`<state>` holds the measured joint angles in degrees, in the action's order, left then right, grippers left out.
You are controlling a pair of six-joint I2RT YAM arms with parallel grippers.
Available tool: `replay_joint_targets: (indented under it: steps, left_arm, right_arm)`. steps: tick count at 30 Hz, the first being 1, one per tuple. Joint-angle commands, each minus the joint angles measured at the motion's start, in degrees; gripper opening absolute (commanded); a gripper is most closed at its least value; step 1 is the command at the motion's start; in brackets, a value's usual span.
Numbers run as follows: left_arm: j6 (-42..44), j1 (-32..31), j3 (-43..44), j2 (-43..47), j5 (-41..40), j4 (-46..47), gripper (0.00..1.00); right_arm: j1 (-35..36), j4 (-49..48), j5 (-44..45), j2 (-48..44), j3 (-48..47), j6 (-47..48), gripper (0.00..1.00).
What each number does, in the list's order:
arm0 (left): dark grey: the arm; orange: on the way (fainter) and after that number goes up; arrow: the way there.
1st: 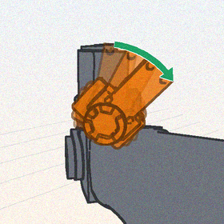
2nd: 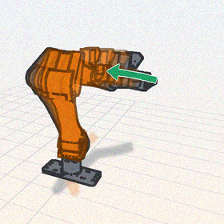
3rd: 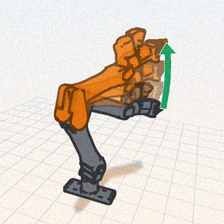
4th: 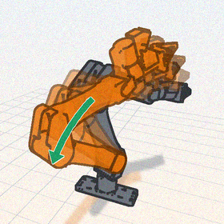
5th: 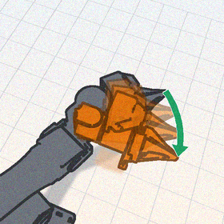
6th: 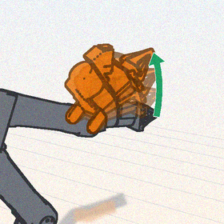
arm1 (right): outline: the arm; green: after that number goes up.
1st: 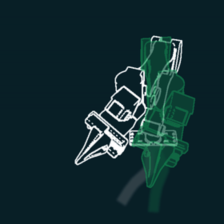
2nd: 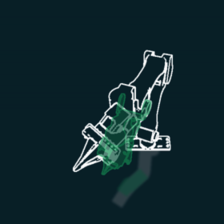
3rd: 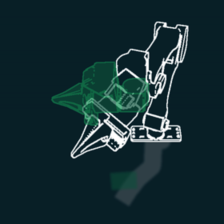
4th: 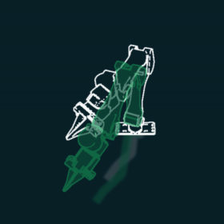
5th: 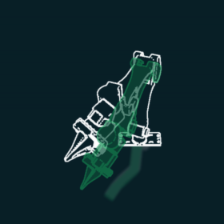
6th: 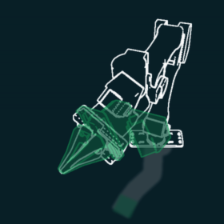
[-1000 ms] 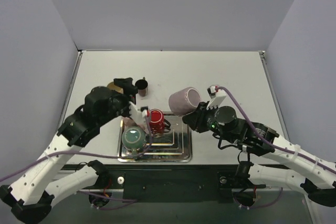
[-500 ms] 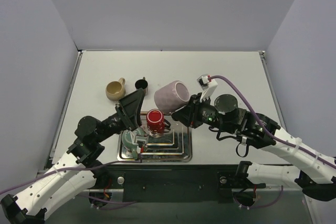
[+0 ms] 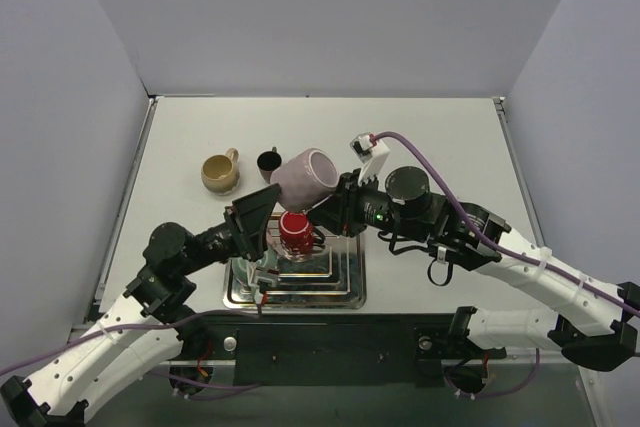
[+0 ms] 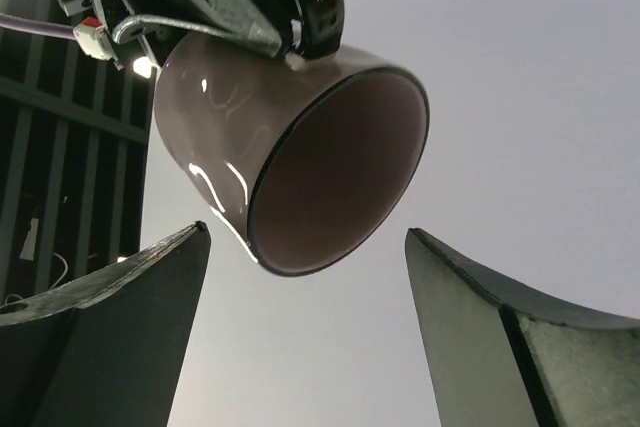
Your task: Turn the mug right side up
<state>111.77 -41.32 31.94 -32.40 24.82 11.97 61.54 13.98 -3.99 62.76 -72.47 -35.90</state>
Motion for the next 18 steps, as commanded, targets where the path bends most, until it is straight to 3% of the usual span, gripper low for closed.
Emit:
replay_joint_targets:
  steps: [1, 8, 10, 11, 12, 14, 15, 17, 18]
  left_arm:
    - [0.6, -0.4, 0.9, -0.6, 3.2, 0.8, 0.88]
    - [-1.6, -1.6, 0.5, -2.4, 1.0, 7.6, 0.70]
    - [-2.2, -1.6, 0.9, -2.8, 0.1, 8.0, 0.58]
    - [-2.4, -1.6, 1.0, -2.9, 0.0, 7.9, 0.47]
    - [-2.8, -1.6, 1.2, -2.9, 0.0, 7.9, 0.43]
    - [-2.3, -1.7, 2.9, -3.4, -1.7, 3.4, 0.29]
    - [-2.2, -1.7, 3.7, -3.5, -2.7, -2.2, 0.06]
    - [-3.7, -2.1, 6.6, -3.9, -7.1, -10.3, 0.00]
    - [-4.7, -2.2, 8.1, -4.2, -11.4, -14.1, 0.00]
  right_arm:
    - [0.0, -7.5, -1.8, 1.0, -4.3, 0.8, 0.00]
    - [-0.9, -7.7, -4.8, 3.6, -5.5, 0.2, 0.00]
    - [-1.1, -7.8, -5.7, 4.2, -5.6, 0.0, 0.00]
    - [-1.2, -7.8, -5.9, 4.5, -5.5, -0.1, 0.00]
    - [-1.5, -7.8, -6.2, 4.8, -5.4, -0.1, 0.00]
    - [-2.4, -7.8, -5.8, 4.8, -4.5, -0.7, 0.00]
    - [-3.7, -7.9, -5.5, 4.8, -4.0, -0.8, 0.00]
    - [-6.0, -8.0, -4.2, 4.0, -2.1, -1.9, 0.21]
    - [-6.6, -7.8, -2.6, 3.2, -0.7, -2.2, 0.45]
